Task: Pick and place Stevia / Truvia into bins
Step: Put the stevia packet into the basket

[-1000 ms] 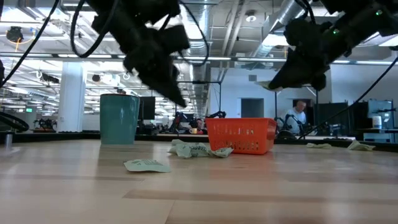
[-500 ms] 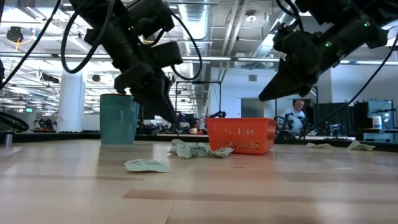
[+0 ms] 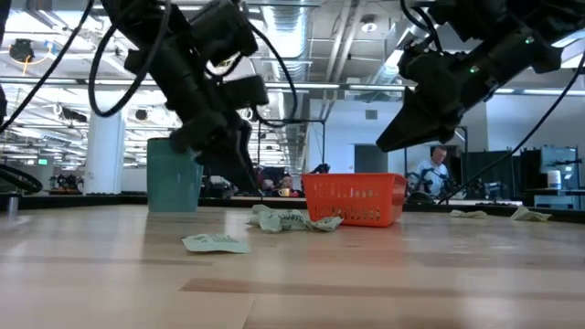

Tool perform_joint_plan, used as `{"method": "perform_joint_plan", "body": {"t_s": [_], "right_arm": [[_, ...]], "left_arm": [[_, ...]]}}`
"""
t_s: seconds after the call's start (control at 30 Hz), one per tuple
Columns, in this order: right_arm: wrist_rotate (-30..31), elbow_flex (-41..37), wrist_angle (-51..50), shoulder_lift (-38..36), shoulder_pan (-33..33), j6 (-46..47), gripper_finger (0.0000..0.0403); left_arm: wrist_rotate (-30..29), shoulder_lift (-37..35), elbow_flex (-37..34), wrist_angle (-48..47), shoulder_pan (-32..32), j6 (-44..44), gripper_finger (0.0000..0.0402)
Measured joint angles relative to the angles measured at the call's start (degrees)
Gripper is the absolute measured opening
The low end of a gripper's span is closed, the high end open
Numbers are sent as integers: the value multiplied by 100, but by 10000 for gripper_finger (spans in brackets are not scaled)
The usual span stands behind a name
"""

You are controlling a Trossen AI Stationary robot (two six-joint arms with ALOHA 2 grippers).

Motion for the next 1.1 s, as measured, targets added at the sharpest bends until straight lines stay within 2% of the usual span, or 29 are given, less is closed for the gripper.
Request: {"method": "perform_joint_plan", "body": {"t_s": [0.2, 0.43, 0.57, 0.73, 0.97, 1.1], "right_arm": [[0, -2, 2, -48, -42, 0, 148], [-2, -4, 10, -151, -40, 0, 149], [-4, -4, 4, -153, -39, 0, 144], [0, -4, 2, -153, -39, 2, 136], [3, -4, 4, -151, -39, 4, 127], [9, -4, 4, -151, -39, 4, 123]], "left_arm": [[-109, 635, 125, 384, 128, 240, 184], [-258, 797, 233, 418, 389, 50, 185], [12, 797, 219, 373, 492, -197, 180], [239, 797, 218, 339, 503, -196, 131], [375, 797, 212, 322, 494, -161, 14], [340, 797, 227, 340, 436, 16, 5]]}}
